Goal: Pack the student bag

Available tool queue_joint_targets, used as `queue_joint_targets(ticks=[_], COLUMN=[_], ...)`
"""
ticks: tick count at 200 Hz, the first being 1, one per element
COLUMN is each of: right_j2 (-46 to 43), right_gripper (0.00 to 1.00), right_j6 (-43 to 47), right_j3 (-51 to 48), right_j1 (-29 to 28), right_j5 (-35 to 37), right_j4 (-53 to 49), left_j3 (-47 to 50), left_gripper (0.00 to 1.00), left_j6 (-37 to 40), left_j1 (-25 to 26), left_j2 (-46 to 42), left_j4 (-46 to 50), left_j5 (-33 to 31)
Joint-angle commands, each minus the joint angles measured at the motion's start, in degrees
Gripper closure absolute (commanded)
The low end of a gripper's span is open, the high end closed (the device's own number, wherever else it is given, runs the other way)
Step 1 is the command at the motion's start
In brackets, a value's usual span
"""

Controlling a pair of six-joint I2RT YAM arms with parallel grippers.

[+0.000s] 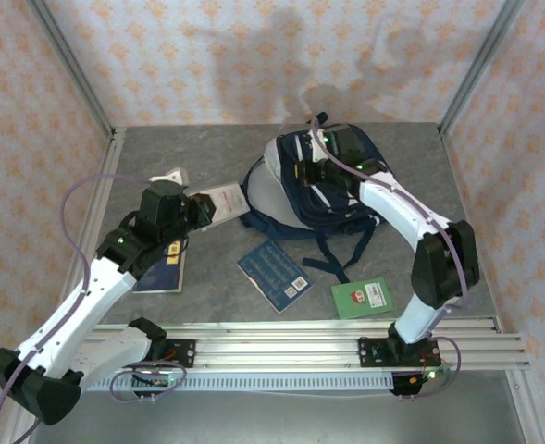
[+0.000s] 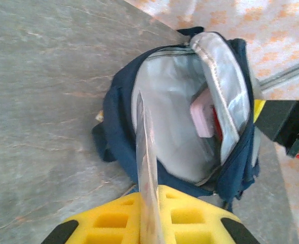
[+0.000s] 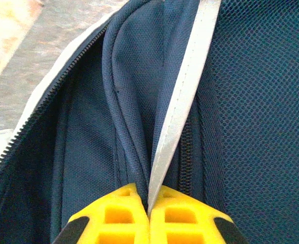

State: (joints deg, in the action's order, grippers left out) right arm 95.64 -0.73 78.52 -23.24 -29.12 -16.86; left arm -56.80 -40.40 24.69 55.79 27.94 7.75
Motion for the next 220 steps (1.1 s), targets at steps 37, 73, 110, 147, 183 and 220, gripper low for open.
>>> queue_joint_targets(ticks=[37,73,110,147,183,220], right_j2=[-4.9,-2.9,3.4,8.7,8.4,8.5], right_gripper=[1.00,1.00,1.00,1.00,1.00,1.00], right_j6=[-13.7,-37.3,-63.8,-77.4,-76.2,-75.5], right_j3=[-6.7,-11.3,-11.2,-7.6,-7.6,-7.1], right_j1=[7.6,13.5,16.5,17.1,17.0,17.0], right_j5=[-31.5,-40.5,-44.1,-47.1,-48.3,-48.7], right_j4=[25.5,54.4,85.0,97.5,96.3,95.3], left_j3=[-4.3,-5.2,-5.9,-7.7,-9.9,-13.8], left_gripper=[0.87,0.87,0.86,0.86,0.87,0.87], left_j6=[-4.0,-8.6,-12.8,-15.2,-14.2,-13.5], left_j1=[-0.8,-1.0,-1.1,-1.1,-1.0,-1.1], left_j2=[9.0,16.0,23.6,29.6,32.2,37.6], left_j4=[-16.0,-23.4,-34.0,-42.0,-43.1,-42.2], left_j5=[10.3,14.1,19.1,21.3,21.7,23.2])
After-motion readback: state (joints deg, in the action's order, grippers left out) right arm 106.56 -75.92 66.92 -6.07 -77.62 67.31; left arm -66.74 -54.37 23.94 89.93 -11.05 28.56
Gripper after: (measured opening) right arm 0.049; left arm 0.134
